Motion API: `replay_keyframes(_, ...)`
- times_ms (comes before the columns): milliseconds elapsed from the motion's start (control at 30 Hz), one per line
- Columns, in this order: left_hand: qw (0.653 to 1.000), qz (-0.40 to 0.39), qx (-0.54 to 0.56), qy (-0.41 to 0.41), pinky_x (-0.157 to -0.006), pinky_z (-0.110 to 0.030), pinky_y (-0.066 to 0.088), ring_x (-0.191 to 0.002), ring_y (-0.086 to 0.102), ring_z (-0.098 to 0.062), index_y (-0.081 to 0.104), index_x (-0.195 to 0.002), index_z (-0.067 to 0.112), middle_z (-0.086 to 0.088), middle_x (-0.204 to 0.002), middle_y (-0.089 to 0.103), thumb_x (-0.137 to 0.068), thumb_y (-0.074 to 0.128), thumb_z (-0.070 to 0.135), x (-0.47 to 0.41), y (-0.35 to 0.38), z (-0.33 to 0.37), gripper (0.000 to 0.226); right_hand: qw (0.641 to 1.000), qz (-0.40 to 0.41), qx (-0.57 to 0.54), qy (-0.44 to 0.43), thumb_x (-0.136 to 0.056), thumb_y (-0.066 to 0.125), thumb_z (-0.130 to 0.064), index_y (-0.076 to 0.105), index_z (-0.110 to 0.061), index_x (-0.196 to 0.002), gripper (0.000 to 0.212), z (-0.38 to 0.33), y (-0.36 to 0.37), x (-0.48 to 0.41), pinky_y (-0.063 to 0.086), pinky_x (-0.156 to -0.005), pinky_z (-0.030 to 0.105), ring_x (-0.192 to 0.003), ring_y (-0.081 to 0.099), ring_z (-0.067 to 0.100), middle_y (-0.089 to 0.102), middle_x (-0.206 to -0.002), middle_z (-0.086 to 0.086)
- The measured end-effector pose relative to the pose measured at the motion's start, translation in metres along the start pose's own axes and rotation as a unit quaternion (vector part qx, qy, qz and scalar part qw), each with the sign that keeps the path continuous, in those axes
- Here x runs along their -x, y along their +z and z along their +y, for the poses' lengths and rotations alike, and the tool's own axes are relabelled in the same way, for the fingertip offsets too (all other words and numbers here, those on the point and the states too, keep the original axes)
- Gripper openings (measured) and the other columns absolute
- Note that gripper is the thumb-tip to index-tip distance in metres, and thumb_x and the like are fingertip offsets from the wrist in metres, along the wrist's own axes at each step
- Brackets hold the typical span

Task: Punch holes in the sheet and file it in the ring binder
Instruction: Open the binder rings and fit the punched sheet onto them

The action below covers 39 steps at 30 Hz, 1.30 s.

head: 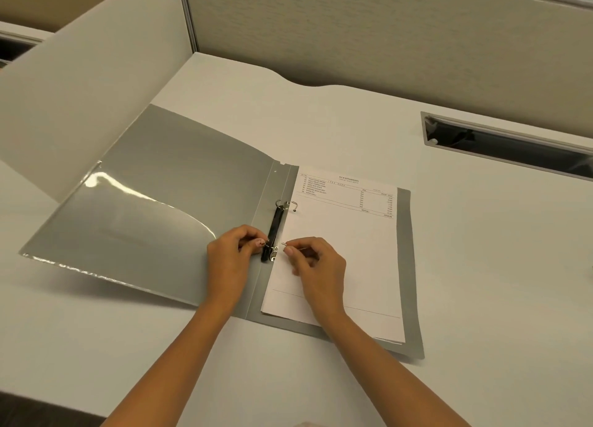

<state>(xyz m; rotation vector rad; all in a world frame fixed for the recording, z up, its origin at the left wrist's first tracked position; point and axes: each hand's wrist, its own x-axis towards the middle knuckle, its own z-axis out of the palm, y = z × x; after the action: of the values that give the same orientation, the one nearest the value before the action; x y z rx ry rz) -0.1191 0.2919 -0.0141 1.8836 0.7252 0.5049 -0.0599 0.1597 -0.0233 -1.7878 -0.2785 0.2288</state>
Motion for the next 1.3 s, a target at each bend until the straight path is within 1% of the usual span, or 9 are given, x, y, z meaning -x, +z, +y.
replay_keyframes(100,1.000,0.008,-0.009,0.013,-0.070,-0.010,0.051,-0.074,0.067,-0.009,0.072,-0.081,0.010,0.001,-0.078,0.071,-0.083,0.065,-0.003,0.001,0.001,-0.004,0.015,1.000,0.002,0.013,-0.015,-0.083,0.072,-0.010,0.074,-0.013,-0.086,0.004,0.004,0.001,0.000,0.049,-0.056,0.018,-0.060,0.061,0.011,0.069,-0.083,-0.004)
replay_keyframes(233,0.998,0.030,-0.022,0.043,-0.073,-0.020,0.055,-0.077,0.066,-0.009,0.070,-0.080,0.014,0.004,-0.079,0.069,-0.083,0.065,-0.003,0.005,0.005,-0.007,0.017,0.998,0.007,0.041,-0.049,-0.081,0.075,-0.013,0.075,-0.013,-0.084,0.003,0.005,0.001,0.000,0.043,-0.063,0.010,-0.071,0.062,0.006,0.069,-0.082,-0.006)
replay_keyframes(367,0.995,0.067,-0.031,0.061,-0.071,-0.026,0.057,-0.075,0.066,-0.008,0.072,-0.081,0.012,0.004,-0.078,0.070,-0.082,0.067,-0.001,0.007,0.010,-0.008,0.014,0.997,0.007,0.043,-0.062,-0.081,0.075,-0.012,0.076,-0.013,-0.084,0.003,0.006,0.000,-0.001,0.042,-0.063,0.010,-0.072,0.058,0.006,0.066,-0.080,-0.006)
replay_keyframes(467,0.996,0.068,-0.028,0.046,-0.071,-0.032,0.059,-0.075,0.067,-0.009,0.073,-0.081,0.013,0.005,-0.077,0.071,-0.083,0.067,0.000,0.005,0.011,-0.009,0.015,0.998,0.006,0.037,-0.058,-0.080,0.076,-0.012,0.076,-0.012,-0.083,0.003,0.007,0.000,-0.002,0.043,-0.062,0.011,-0.070,0.057,0.007,0.066,-0.078,-0.004)
replay_keyframes(600,0.997,0.065,-0.034,0.030,-0.067,-0.039,0.059,-0.073,0.067,-0.010,0.072,-0.079,0.021,0.010,-0.076,0.071,-0.086,0.065,0.006,0.004,0.013,-0.012,0.018,0.998,0.002,0.036,-0.052,-0.080,0.077,-0.013,0.076,-0.010,-0.084,0.005,0.009,-0.001,-0.003,0.045,-0.062,0.012,-0.071,0.059,0.009,0.068,-0.079,-0.001)
replay_keyframes(700,0.997,0.058,-0.038,0.023,-0.066,-0.039,0.060,-0.072,0.068,-0.009,0.072,-0.078,0.024,0.009,-0.075,0.071,-0.087,0.066,0.008,0.002,0.012,-0.012,0.020,0.998,0.002,0.029,-0.047,-0.079,0.077,-0.013,0.076,-0.011,-0.083,0.005,0.008,-0.001,-0.003,0.045,-0.062,0.012,-0.070,0.058,0.008,0.067,-0.078,-0.001)
replay_keyframes(833,0.998,0.050,-0.032,0.020,-0.067,-0.036,0.061,-0.071,0.068,-0.008,0.071,-0.077,0.023,0.007,-0.075,0.071,-0.087,0.065,0.006,0.001,0.011,-0.011,0.021,0.999,0.003,0.018,-0.039,-0.079,0.077,-0.013,0.076,-0.010,-0.082,0.004,0.007,0.000,-0.003,0.043,-0.061,0.012,-0.068,0.057,0.005,0.067,-0.076,0.000)
replay_keyframes(1033,0.998,0.049,-0.047,0.019,-0.063,-0.038,0.060,-0.068,0.068,-0.007,0.071,-0.076,0.026,0.011,-0.074,0.071,-0.087,0.064,0.008,0.000,0.012,-0.015,0.022,0.999,-0.001,0.018,-0.030,-0.078,0.078,-0.013,0.077,-0.010,-0.081,0.005,0.006,0.000,-0.004,0.042,-0.061,0.012,-0.067,0.056,0.006,0.068,-0.076,0.002)
replay_keyframes(1300,0.998,0.047,-0.049,0.011,-0.063,-0.039,0.059,-0.067,0.068,-0.005,0.069,-0.074,0.029,0.014,-0.071,0.070,-0.087,0.065,0.010,0.000,0.011,-0.014,0.023,1.000,-0.008,-0.003,-0.016,-0.077,0.078,-0.012,0.077,-0.010,-0.080,0.004,0.004,-0.001,-0.004,0.042,-0.061,0.013,-0.065,0.054,0.005,0.068,-0.076,0.003)
